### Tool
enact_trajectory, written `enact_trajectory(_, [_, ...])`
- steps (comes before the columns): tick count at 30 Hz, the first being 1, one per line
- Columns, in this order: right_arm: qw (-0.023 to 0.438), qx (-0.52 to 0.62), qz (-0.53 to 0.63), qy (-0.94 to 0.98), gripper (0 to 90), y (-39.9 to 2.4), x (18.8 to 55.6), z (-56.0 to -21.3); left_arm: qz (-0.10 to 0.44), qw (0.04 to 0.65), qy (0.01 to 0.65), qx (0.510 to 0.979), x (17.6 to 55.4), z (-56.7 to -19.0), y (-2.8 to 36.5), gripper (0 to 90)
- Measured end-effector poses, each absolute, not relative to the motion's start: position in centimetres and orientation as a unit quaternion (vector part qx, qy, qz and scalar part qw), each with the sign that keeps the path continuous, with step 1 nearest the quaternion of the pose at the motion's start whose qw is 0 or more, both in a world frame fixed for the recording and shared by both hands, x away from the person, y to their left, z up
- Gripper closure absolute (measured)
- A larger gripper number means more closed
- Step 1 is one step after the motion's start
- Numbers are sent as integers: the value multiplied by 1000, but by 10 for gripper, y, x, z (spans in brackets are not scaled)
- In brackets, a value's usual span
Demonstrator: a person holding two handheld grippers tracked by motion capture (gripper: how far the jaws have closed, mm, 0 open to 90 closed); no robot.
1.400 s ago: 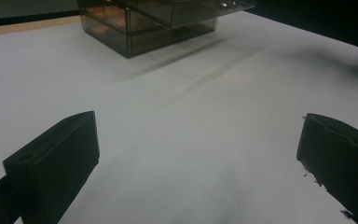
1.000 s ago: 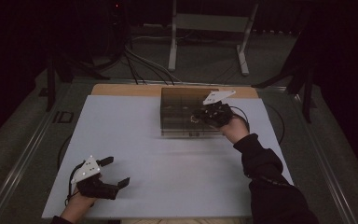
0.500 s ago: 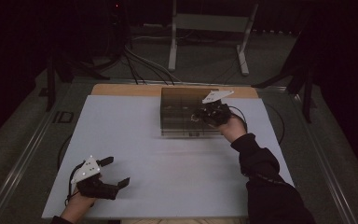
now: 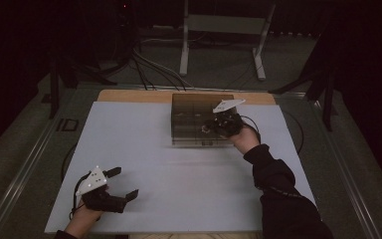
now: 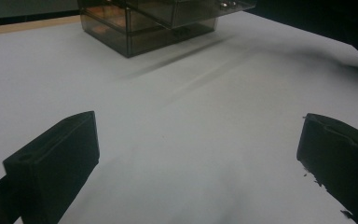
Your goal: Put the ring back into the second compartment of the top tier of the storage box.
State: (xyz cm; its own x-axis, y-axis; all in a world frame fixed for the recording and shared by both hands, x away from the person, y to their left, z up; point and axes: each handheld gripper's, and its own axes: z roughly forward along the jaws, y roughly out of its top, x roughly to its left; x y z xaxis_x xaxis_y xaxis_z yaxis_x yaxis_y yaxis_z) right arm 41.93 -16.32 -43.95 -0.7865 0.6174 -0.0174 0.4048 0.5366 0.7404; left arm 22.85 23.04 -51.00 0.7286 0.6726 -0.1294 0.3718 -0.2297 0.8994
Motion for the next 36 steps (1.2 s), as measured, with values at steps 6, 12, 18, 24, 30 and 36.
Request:
enact_trajectory(6, [132, 300, 375, 867, 875, -161, 421, -443, 144, 519, 338, 772, 229, -510, 230, 0])
enact_trajectory(12, [131, 304, 372, 867, 873, -159, 422, -445, 144, 519, 339, 772, 229, -510, 231, 0])
enact_trajectory(18, [124, 304, 369, 870, 862, -158, 423, -445, 144, 519, 339, 772, 229, -510, 231, 0])
enact_trajectory(24, [130, 318, 379, 859, 654, -159, 424, -442, 145, 519, 338, 772, 229, -510, 231, 0])
enact_trajectory(30, [133, 320, 386, 855, 541, -161, 420, -433, 145, 519, 338, 772, 229, -510, 230, 0])
enact_trajectory(36, [125, 322, 390, 854, 419, -161, 417, -430, 144, 519, 339, 772, 229, -510, 230, 0])
